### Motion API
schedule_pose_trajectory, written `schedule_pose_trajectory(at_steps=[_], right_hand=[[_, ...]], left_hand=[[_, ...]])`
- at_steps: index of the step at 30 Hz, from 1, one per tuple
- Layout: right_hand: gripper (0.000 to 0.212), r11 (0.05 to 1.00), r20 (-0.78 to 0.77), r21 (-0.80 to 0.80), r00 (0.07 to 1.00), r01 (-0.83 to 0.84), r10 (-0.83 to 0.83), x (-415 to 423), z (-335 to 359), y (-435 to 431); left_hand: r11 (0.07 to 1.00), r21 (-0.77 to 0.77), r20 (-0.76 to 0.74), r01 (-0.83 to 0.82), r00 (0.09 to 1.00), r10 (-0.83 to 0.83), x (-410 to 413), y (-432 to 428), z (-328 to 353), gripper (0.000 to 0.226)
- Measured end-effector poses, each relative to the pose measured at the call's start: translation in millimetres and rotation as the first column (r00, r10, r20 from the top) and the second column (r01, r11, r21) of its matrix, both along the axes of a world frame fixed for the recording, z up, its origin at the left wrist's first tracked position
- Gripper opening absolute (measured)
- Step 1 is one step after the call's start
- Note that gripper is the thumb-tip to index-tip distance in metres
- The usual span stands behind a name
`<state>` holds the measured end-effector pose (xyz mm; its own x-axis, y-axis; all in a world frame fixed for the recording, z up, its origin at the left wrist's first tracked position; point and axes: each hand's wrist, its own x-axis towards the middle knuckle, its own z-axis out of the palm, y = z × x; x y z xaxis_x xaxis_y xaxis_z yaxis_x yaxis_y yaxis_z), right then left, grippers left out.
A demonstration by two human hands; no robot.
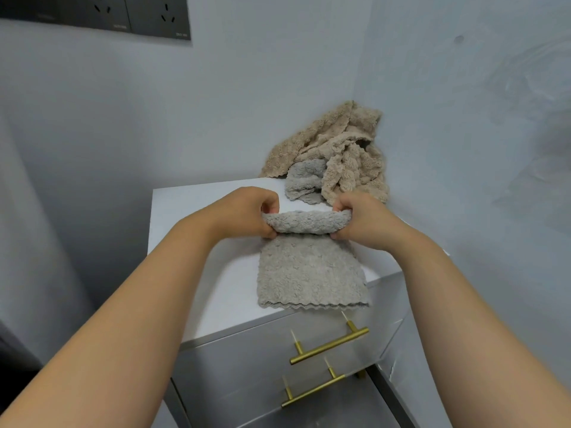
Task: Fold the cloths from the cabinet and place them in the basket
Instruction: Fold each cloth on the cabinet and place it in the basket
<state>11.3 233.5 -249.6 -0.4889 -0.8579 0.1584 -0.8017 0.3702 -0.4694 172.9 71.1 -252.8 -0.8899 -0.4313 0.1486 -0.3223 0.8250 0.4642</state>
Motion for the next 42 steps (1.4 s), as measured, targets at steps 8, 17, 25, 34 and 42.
schedule_pose_trajectory(at_steps=[8, 17, 25, 34, 42], right_hand=[[0.033, 0.981, 0.019, 0.188, 0.998, -0.056, 0.053, 2.3, 10.0, 13.7], [0.028, 0.971, 0.095, 0.215, 0.992, -0.102, 0.083, 8.0, 2.6, 18.7], [0.038, 0.966, 0.147, 0.253, 0.989, -0.06, 0.022, 4.9, 1.5, 18.5], [0.028, 0.985, 0.037, 0.173, 0.999, -0.013, 0.007, 11.2, 2.9, 5.7], [0.032, 0.983, -0.211, -0.175, 0.973, 0.055, -0.092, 10.9, -16.1, -2.6]], left_hand=[[0.998, 0.021, 0.189, 0.056, 0.98, -0.059, 9.8, 3.2, 12.4, 0.031], [0.994, -0.106, 0.202, 0.018, 0.979, 0.004, -6.6, 13.5, 8.9, 0.036], [0.999, 0.038, 0.265, 0.033, 0.963, -0.042, -4.9, 11.7, 6.1, 0.051], [1.0, 0.017, 0.162, -0.01, 0.987, 0.007, -11.4, 12.0, 3.3, 0.032], [0.942, -0.328, -0.141, -0.072, 0.99, 0.027, -18.1, 17.8, -7.3, 0.034]])
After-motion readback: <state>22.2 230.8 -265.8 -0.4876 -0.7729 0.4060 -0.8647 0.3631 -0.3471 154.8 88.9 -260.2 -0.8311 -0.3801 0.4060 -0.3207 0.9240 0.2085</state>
